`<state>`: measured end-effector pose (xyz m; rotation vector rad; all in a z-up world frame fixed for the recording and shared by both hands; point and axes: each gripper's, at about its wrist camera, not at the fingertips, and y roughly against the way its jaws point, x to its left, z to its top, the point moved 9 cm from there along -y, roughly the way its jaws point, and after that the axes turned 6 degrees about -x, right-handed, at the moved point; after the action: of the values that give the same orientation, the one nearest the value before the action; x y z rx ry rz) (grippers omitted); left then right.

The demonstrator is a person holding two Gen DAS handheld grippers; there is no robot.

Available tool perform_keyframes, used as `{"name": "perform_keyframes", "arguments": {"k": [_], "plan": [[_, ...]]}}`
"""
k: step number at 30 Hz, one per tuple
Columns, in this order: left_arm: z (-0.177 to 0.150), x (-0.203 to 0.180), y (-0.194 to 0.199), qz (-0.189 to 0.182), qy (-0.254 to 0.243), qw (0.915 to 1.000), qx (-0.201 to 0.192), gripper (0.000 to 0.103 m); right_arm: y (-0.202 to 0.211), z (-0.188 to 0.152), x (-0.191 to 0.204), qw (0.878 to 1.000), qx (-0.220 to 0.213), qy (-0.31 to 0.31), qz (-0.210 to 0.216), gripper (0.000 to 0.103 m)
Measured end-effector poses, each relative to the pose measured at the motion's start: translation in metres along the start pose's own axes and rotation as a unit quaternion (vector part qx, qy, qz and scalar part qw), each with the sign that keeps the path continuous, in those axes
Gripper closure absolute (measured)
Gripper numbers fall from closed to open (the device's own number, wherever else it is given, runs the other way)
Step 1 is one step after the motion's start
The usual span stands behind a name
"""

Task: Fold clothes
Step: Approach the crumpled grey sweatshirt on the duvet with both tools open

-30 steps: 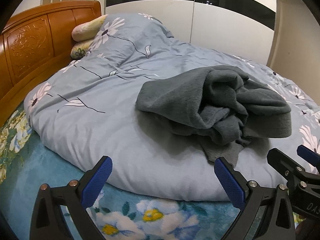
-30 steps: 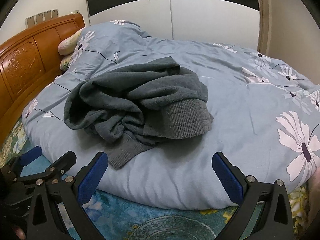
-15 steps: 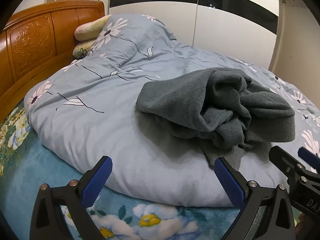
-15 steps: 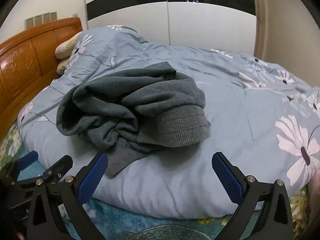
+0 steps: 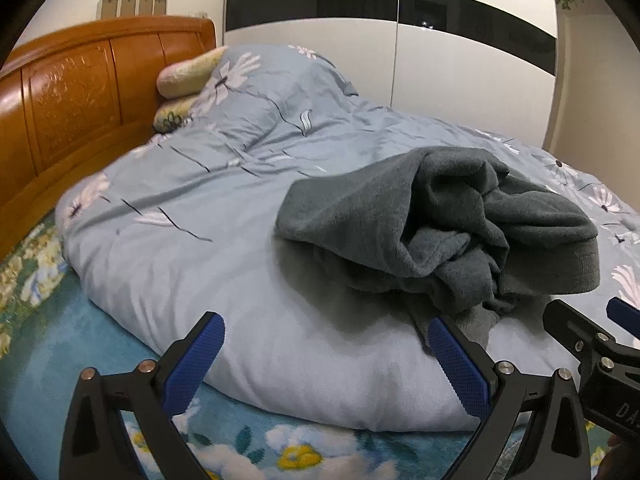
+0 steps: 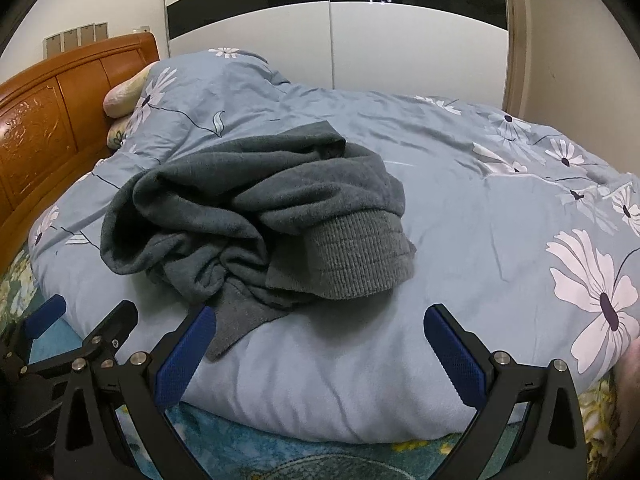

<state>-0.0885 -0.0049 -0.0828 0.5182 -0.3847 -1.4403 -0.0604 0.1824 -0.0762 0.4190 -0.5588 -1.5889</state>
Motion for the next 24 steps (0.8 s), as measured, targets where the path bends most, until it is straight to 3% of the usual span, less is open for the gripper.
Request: {"name": "perform_keyframes", "arguments": {"k": [18,24], "plan": [[-0.006,0.004,-0.010,-0.007,0.011,0.9999,0.008,0.000,-0.008,0.003,0.014,0.999,0.028,0.020,-0.004,0.000],[0.010,-0.008,-0.005,-0.051,0.043,0.9978,0.004,0.000,0.004,0.006,0.003,0.999,0.040,0.028,0.010,0.000]]}}
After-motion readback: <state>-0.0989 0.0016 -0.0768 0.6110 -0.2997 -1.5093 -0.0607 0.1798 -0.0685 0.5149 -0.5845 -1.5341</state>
